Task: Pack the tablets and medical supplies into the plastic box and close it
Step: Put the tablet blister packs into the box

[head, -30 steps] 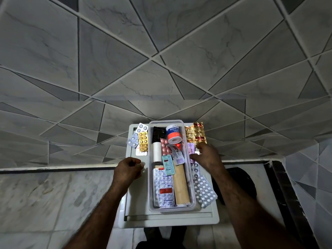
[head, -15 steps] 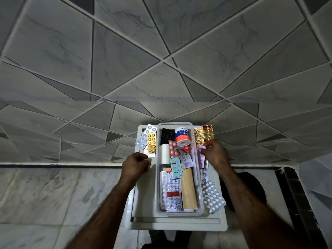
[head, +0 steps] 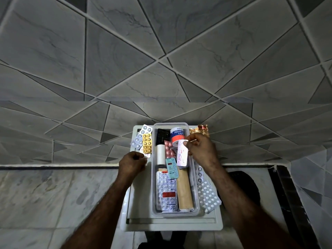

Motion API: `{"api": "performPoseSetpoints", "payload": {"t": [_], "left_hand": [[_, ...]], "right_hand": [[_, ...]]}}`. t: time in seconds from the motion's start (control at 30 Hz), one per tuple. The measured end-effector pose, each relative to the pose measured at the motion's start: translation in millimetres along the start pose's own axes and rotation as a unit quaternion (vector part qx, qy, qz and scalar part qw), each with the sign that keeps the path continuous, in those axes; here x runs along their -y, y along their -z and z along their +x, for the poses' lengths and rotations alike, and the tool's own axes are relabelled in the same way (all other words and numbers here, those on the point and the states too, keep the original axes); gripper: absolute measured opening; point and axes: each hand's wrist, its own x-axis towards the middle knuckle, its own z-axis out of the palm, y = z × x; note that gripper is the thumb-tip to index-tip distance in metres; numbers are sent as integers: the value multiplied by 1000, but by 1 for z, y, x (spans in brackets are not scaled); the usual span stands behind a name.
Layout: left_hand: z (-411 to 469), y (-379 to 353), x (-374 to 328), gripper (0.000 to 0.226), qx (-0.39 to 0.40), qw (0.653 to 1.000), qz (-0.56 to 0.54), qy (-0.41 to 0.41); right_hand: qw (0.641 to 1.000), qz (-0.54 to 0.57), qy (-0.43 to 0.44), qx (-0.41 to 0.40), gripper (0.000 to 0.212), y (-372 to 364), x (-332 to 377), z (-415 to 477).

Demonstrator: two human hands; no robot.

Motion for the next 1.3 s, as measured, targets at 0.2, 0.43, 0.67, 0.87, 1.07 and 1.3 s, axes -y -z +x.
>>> {"api": "performPoseSetpoints", "payload": {"t": [0.2, 0.43, 0.67, 0.87, 1.07, 1.3], "left_hand": [[0, -2, 2, 13, 7, 1000, -12, 5], [-2, 1, 5, 17, 10, 1000, -18, -3], [-1, 2, 4, 10, 10, 1000, -24, -13], [-4, -4, 0, 10, 35, 999, -16, -22], [-5, -5, 3, 13, 52, 998, -14, -22], [-7, -2, 8, 12, 55, 998, -5, -21]], "right_hand": [[997, -67, 14, 44, 13, -23, 2, -9], [991, -125, 41, -33, 16, 1, -2, -18], [958, -256, -64, 112, 42, 39, -67, -46], [915, -361, -79, 164, 63, 23, -87, -82], [919, -366, -97, 111, 64, 10, -88, -86], [968, -188, -160, 53, 50, 22, -98, -80]]}}
